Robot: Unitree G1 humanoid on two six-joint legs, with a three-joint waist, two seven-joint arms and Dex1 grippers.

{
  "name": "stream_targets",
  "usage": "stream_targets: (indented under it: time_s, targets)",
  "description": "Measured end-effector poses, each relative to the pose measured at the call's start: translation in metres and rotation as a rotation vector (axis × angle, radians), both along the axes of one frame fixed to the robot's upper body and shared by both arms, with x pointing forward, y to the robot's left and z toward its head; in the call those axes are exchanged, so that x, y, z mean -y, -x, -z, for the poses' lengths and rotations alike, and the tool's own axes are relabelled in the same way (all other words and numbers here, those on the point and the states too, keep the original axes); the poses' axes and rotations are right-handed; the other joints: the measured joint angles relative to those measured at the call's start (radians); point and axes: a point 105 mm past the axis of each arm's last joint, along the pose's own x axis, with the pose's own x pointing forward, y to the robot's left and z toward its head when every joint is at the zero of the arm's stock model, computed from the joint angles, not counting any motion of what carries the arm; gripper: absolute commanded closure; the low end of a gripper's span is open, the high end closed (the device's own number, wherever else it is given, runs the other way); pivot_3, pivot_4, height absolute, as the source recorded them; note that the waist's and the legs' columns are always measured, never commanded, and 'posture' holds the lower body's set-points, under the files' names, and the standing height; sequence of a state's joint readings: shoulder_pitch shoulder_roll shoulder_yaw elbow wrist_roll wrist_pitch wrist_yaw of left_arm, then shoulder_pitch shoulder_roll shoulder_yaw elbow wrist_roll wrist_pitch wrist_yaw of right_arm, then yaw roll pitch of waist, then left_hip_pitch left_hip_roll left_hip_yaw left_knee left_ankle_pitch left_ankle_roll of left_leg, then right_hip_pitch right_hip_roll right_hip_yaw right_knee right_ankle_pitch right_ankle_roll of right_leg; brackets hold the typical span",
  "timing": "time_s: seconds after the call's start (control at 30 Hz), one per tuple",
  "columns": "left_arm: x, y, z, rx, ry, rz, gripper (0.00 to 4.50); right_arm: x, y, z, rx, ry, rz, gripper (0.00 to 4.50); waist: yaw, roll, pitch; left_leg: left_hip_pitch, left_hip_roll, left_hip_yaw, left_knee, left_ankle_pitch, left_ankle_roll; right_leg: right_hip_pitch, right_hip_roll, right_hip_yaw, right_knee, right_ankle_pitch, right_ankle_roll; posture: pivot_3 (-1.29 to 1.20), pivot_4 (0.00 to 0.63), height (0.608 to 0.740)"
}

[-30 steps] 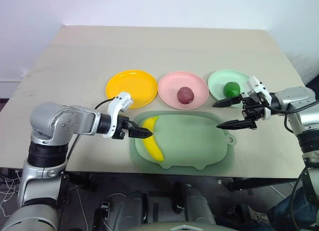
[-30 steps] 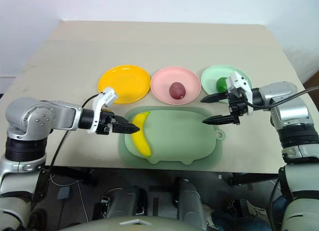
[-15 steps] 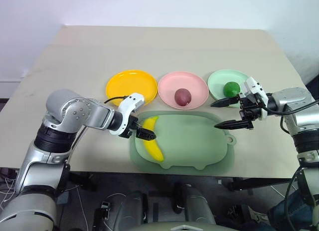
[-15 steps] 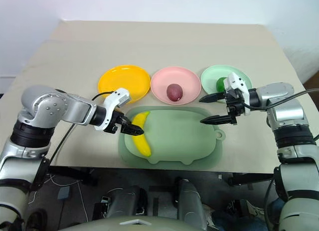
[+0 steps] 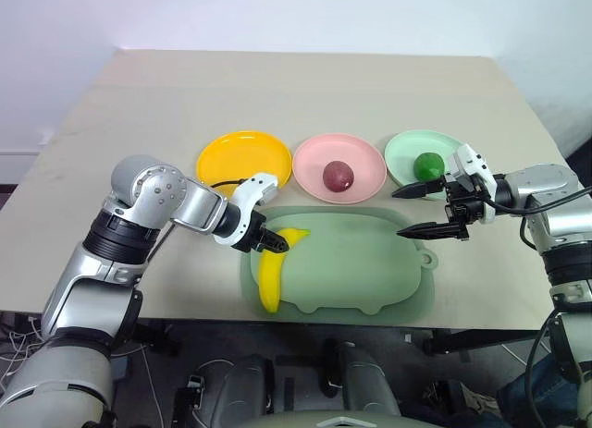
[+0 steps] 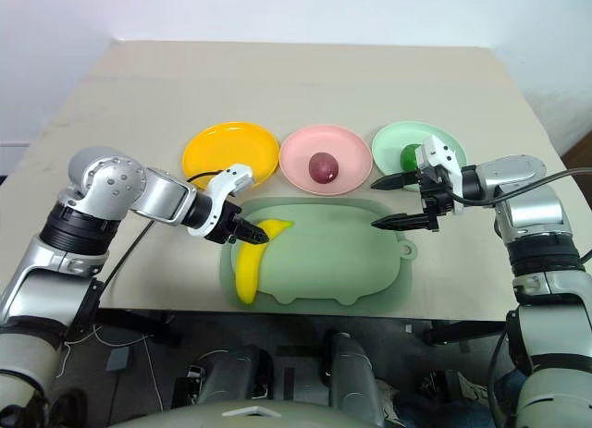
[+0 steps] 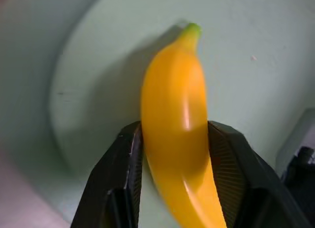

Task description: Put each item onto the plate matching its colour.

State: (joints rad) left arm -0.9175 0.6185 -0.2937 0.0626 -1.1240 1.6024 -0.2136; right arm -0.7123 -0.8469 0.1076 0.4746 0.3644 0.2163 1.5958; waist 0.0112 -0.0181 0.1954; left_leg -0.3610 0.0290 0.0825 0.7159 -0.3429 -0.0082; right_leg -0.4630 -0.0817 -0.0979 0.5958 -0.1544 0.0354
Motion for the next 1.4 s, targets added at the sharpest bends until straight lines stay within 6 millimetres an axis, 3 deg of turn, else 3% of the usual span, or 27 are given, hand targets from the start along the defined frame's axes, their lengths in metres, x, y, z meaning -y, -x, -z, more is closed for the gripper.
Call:
stream_targets:
  time_s: [0.4, 0.73, 0.93, 1.27, 1.4]
  targets:
    - [-0.002, -0.007, -0.006, 0.061, -0.037, -0.016, 2.89, 0.003, -0.001, 0.003, -0.003, 0.022, 0.011, 0.0, 0.0, 0.0, 0.0, 0.003, 0.0, 0.001, -0.001, 0.0, 0.0, 0.003, 0.0, 0.001, 0.0, 0.0, 0.0, 0.0, 0.15, 0.74]
    - [-0.014, -0.034, -0.071, 0.256, 0.048, -0.095, 2.89, 0.004, -0.006, 0.002, 0.002, 0.023, 0.017, 0.0, -0.001, 0.0, 0.0, 0.003, 0.0, 0.002, -0.001, 0.0, 0.0, 0.002, 0.0, 0.001, 0.0, 0.0, 0.0, 0.0, 0.15, 0.74]
    - [-0.049, -0.068, -0.084, 0.486, -0.052, -0.241, 2.89, 0.004, -0.007, 0.005, -0.004, 0.026, 0.018, 0.0, -0.002, 0.0, 0.0, 0.003, 0.0, 0.004, -0.001, 0.0, -0.001, 0.002, 0.001, 0.001, 0.0, 0.0, 0.0, 0.0, 0.15, 0.74]
    - [-0.065, -0.097, -0.072, 0.489, 0.087, -0.424, 2.89, 0.003, -0.008, 0.003, -0.006, 0.03, 0.02, 0.0, -0.001, 0.0, 0.0, 0.002, 0.0, 0.004, -0.001, 0.0, -0.001, 0.002, 0.0, 0.0, 0.0, 0.0, 0.0, 0.0, 0.15, 0.74]
    - [-0.085, -0.113, -0.063, 0.499, 0.123, -0.563, 2.89, 0.003, -0.008, 0.003, -0.005, 0.033, 0.02, 0.0, -0.001, 0.0, 0.0, 0.002, 0.0, 0.005, -0.001, 0.0, -0.001, 0.002, 0.0, 0.0, 0.0, 0.0, 0.0, 0.0, 0.15, 0.74]
